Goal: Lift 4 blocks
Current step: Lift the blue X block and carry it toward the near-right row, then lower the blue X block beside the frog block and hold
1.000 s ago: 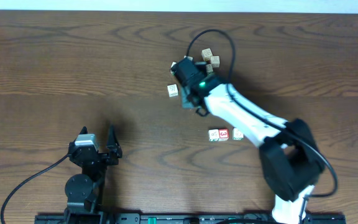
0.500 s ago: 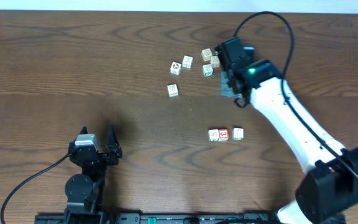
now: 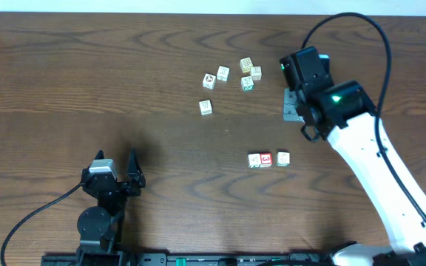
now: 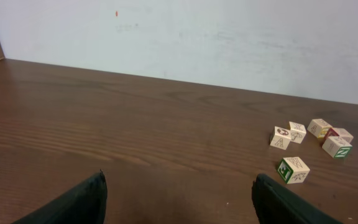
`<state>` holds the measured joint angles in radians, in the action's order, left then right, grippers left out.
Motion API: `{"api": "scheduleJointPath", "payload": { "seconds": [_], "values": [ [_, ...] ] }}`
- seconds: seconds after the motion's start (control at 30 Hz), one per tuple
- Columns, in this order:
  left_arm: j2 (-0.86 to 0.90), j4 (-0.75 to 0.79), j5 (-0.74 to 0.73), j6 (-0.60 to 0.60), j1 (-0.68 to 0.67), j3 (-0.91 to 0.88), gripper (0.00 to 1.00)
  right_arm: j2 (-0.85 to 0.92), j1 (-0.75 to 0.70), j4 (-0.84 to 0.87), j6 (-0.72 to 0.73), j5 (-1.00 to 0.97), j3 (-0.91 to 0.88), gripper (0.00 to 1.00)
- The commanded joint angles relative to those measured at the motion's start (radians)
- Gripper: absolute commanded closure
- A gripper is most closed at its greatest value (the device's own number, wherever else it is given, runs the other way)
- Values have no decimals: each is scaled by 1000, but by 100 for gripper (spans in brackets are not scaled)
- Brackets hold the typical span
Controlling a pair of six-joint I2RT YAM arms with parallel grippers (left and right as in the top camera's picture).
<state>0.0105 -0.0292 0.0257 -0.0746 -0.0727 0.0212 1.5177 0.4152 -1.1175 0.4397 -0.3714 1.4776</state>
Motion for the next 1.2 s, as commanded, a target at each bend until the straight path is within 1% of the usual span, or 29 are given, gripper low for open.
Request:
{"api": "scheduleJointPath", "payload": {
  "seconds": [0.0, 0.2, 0.57, 0.77, 0.9, 0.97, 1.03, 1.07, 1.17],
  "values": [
    [-5, -41, 23, -1, 6, -17, 25, -63, -6, -39, -10, -38, 20, 92],
    [-5, -41, 23, -1, 6, -17, 25, -157, -6, -100, -4, -50, 20, 91],
    [-5, -41, 23, -1, 6, -17, 25, -366, -4, -246, 62, -50, 2, 91],
    [-5, -41, 23, -1, 6, -17, 25, -478, -4, -255, 96, -51, -83, 92],
    [-5, -41, 23, -1, 6, -17, 25, -546, -4, -169, 106, -62, -217, 85],
    [-5, -41, 23, -1, 6, -17, 25, -568, -4, -71, 106, -55, -309, 81],
    [-5, -41, 23, -1, 6, -17, 25, -571, -4, 13, 106, -42, -379, 79],
    [-5, -41, 23, -1, 6, -17, 25, -564, -4, 98, 106, -42, -449, 77],
    [-5, -41, 23, -1, 6, -17, 25, -532, -4, 194, 106, -39, -543, 78]
  ]
}}
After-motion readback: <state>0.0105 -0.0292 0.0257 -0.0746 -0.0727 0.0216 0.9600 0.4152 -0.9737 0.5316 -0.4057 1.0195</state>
